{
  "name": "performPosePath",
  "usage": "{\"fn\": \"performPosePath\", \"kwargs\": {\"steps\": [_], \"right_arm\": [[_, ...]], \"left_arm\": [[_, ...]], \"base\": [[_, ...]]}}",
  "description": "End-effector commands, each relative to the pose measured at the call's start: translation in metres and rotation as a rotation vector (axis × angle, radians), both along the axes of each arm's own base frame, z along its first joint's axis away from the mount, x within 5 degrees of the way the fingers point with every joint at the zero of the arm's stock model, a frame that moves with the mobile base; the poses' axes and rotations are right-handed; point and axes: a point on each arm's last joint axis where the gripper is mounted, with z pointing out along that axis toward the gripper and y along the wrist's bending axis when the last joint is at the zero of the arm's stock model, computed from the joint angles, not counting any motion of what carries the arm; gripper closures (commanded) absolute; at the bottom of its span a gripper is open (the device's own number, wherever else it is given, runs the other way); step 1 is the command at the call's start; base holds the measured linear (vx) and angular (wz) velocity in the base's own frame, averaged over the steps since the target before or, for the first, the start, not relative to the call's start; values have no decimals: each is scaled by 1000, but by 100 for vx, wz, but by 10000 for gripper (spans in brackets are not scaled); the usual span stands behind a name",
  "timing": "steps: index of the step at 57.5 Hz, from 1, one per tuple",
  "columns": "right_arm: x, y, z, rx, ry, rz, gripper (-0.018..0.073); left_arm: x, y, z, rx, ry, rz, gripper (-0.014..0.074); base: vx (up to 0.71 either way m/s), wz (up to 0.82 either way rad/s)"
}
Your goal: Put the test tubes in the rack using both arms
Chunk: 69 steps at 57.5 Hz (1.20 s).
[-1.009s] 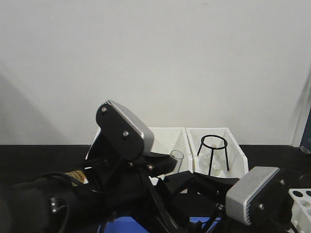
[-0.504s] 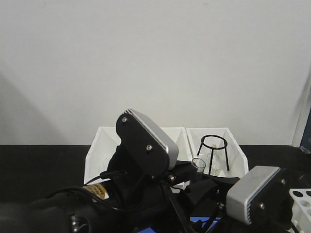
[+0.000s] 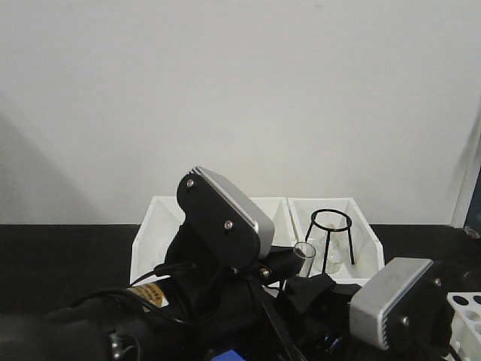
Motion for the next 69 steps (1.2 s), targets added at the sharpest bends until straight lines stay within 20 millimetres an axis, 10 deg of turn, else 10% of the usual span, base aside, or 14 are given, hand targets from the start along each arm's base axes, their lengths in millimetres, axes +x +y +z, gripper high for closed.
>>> {"fn": "performPosePath", "kwargs": {"steps": [1,24,52,69], "right_arm": [[-1,0,21,88,-99,6,565],[-1,0,21,87,-98,6,569],[-1,0,20,80,-90,6,570],[-1,0,20,78,-87,5,566]], "left_arm": [[-2,5,26,-95,-51,36,617],[-2,6,26,-99,-55,42,560],[-2,6,26,-96,-59,41,79],[-9,11,90,-232,-141,1,91]], "base": [[0,0],[0,0],[0,0],[0,0]]}}
